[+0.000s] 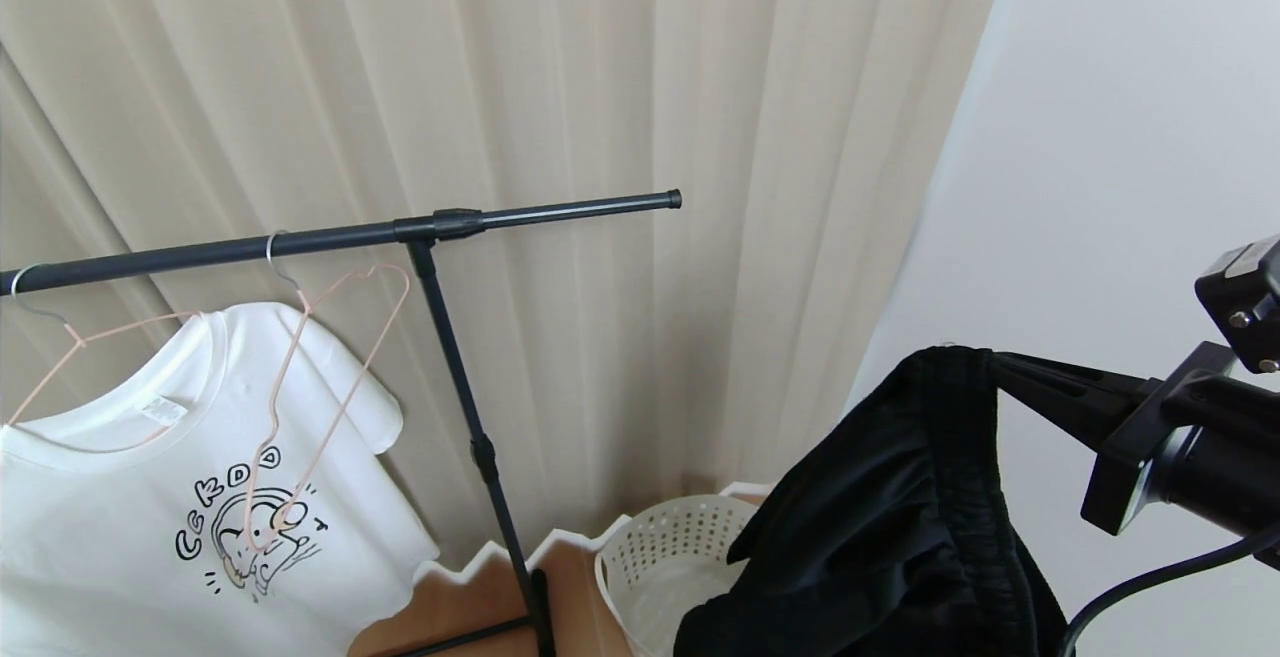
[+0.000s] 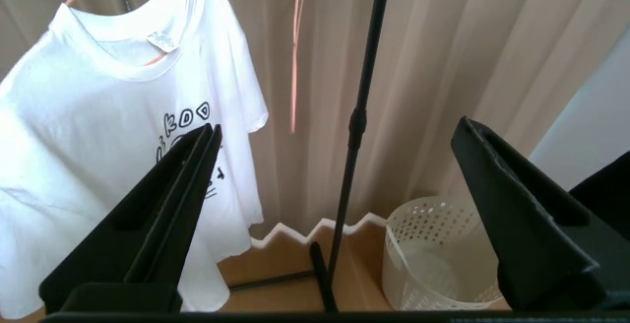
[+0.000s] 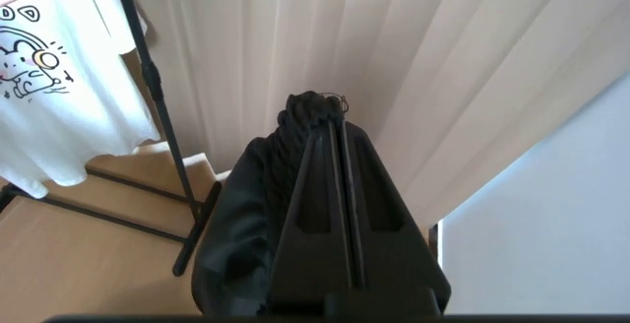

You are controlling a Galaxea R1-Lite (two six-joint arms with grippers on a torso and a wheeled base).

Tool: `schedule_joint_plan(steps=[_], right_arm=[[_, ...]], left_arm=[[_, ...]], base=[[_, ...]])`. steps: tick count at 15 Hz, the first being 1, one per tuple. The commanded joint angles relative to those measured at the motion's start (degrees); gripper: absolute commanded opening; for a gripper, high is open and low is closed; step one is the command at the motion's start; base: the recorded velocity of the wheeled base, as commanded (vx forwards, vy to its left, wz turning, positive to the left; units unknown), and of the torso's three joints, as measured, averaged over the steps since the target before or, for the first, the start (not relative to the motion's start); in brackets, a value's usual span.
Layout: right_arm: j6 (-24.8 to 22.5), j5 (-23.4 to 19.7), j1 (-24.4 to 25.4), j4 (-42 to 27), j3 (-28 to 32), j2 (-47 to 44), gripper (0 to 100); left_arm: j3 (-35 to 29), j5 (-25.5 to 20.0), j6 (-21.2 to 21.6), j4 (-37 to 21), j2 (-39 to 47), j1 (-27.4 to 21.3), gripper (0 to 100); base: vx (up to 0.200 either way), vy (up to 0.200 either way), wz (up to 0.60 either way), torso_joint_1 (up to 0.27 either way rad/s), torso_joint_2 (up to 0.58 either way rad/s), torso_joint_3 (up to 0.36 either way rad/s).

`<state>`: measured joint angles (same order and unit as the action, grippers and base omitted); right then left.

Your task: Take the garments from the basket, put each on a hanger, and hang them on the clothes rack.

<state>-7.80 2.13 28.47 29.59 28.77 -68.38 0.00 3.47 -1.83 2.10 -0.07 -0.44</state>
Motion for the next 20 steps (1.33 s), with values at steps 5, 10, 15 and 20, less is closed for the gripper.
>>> schedule_joint_plan(steps=[5,10,15,20], right_arm=[[-0.99,0.06,0.01,-0.06,-0.21,-0.09,0],[-1.16,0.06,0.01,0.30,-0.47,0.44,0],[-1.16,0.06,0.01,0.30,-0.64,0.53,0],[-1.16,0.06,0.01,0.30,-0.73,0.53,0]], left_arm=[[0.00,0.04,-0.02,0.01,0.07,0.00,100],[0.00,-0.05,0.07,-0.08,0.07,0.00,100],[0.00,-0.13,-0.02,-0.08,0.07,0.00,100],[0.00,-0.13,0.07,-0.08,0.07,0.00,100]], base=[[0.000,0.000,0.24,0.002,0.00,0.000],[-0.040,0.000,0.48,0.005,0.00,0.001],[-0.200,0.120,0.00,0.002,0.00,-0.002],[0.000,0.200,0.00,-0.002,0.00,0.006]])
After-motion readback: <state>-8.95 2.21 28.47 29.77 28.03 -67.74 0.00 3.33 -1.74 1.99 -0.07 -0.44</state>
